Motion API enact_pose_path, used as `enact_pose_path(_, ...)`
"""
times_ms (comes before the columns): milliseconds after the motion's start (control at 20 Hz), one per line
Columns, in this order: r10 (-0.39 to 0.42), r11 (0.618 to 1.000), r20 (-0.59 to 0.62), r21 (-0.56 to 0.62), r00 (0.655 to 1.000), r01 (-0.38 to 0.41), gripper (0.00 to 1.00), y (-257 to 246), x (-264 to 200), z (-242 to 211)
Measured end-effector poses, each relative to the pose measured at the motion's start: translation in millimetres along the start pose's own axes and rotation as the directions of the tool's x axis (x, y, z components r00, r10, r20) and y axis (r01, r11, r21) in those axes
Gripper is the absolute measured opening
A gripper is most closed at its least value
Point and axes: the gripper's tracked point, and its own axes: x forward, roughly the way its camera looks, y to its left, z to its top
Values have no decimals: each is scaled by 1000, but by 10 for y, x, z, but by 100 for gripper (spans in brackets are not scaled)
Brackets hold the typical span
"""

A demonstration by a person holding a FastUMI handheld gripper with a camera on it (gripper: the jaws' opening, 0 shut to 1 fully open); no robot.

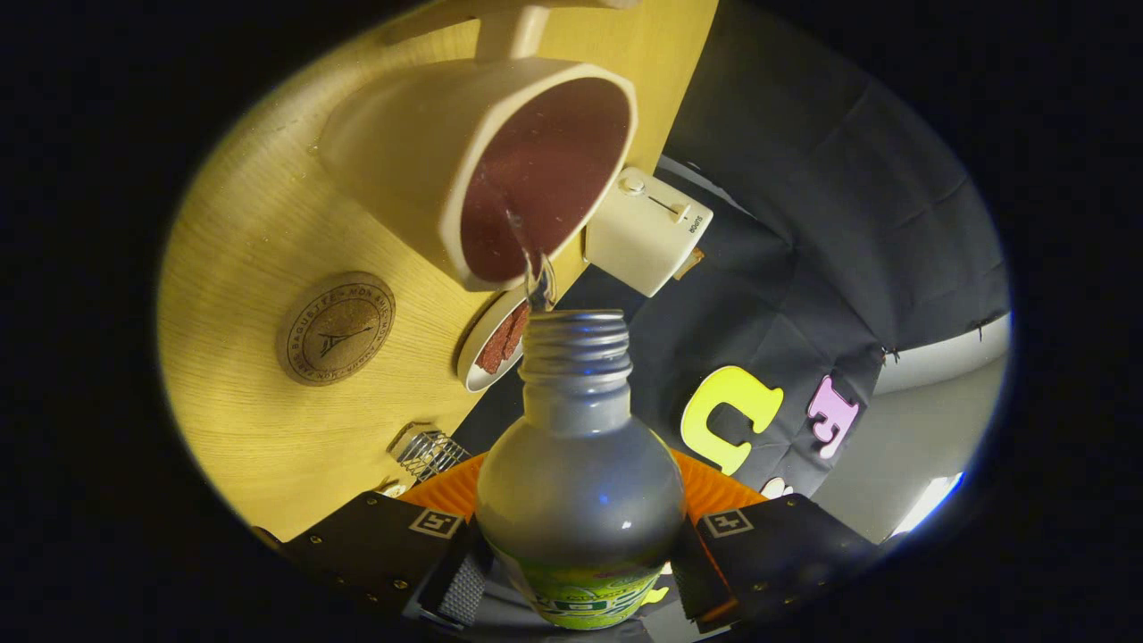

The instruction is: Take the bottle from table, then pour the juice into the cup, finally place the bottle on the coaster

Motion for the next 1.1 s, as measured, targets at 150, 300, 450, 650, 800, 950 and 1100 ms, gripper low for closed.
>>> enact_pose_path(150,6,1000,2,-21,1000,-6,82,-7,-12,13)
enact_pose_path(300,17,999,4,-46,1000,-17,82,-2,-25,34)
enact_pose_path(450,26,997,9,-72,1000,-25,82,7,-57,67)
enact_pose_path(650,32,995,6,-98,999,-31,82,-20,-54,68)
enact_pose_path(800,32,993,5,-115,999,-31,82,-59,-52,68)
enact_pose_path(950,43,991,2,-126,999,-43,82,-65,-68,74)
enact_pose_path(1100,49,989,1,-138,999,-49,82,-76,-66,74)
